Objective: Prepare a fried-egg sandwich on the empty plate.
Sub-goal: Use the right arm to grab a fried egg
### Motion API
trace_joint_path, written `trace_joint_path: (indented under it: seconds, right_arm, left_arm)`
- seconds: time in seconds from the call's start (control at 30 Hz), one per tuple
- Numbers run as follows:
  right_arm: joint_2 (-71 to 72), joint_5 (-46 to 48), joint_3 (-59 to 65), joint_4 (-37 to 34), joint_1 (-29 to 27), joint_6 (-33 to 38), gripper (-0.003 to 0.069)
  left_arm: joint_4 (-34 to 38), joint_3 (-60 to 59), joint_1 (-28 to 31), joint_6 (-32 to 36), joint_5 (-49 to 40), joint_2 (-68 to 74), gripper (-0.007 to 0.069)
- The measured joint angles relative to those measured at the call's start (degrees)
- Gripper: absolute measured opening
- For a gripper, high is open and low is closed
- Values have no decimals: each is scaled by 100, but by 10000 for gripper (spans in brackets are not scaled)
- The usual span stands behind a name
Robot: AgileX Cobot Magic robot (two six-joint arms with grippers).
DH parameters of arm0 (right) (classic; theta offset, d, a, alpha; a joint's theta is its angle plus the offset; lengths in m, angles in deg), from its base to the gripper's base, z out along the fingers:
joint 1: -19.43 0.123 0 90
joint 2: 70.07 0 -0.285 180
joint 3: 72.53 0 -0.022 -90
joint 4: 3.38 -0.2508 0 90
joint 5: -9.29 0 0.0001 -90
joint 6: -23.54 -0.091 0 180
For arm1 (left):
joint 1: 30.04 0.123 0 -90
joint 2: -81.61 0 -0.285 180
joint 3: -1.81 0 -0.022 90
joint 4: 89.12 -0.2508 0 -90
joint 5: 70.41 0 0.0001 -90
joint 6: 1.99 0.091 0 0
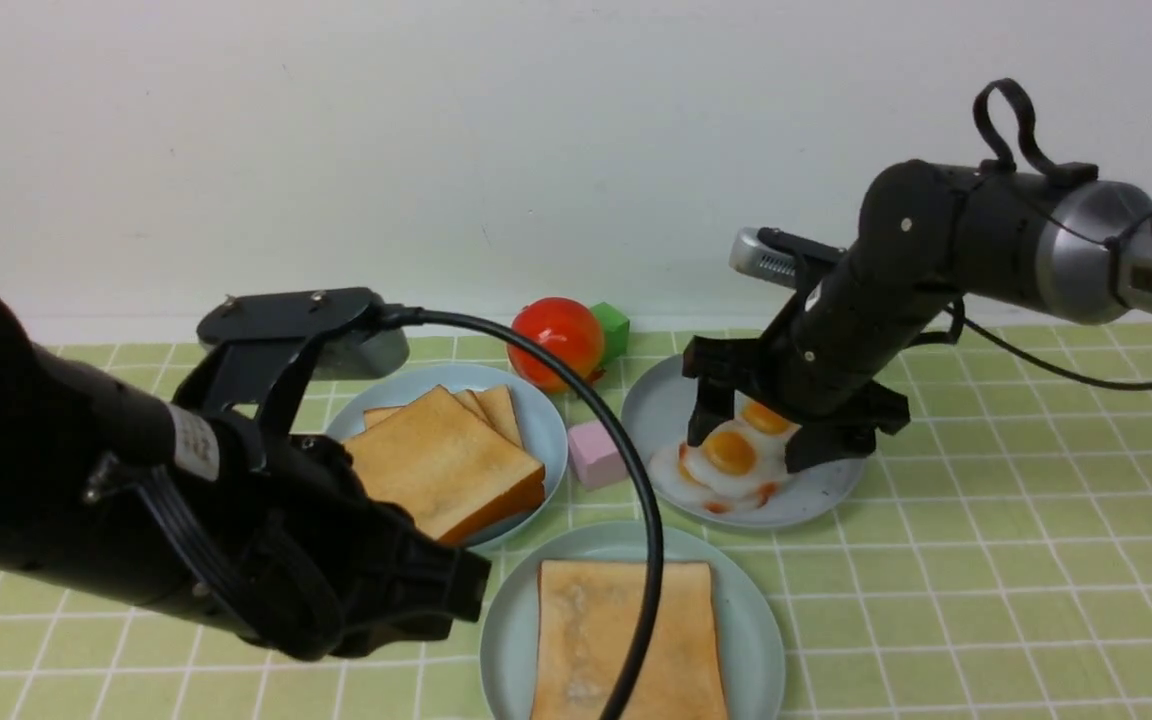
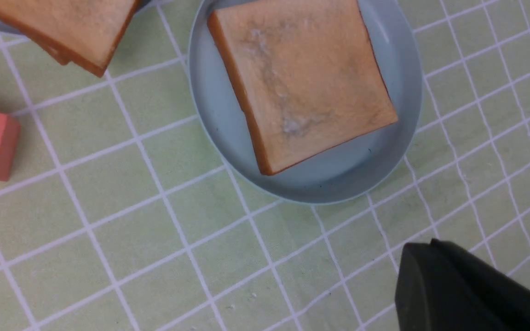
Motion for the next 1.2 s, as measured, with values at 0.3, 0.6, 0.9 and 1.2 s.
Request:
trace_joint_path:
  seconds: [0.3,0.6,0.9,1.2]
  right_arm:
    - [-75,-112,-23,-600,-493,-574,589]
    - [-366,-271,-36,-1184,-573,164,579]
    - [-198,217,-719,-1082,-574,5145,523]
    - [-543,432,-811,-835,-467,9568,277]
  left_arm:
    - [63,0,0,61,82,0,-13]
    - [63,0,0,85,116,0,-10]
    - [-19,0,0,85,43,0,-10]
    - [-24,0,0,199,68,0,-4]
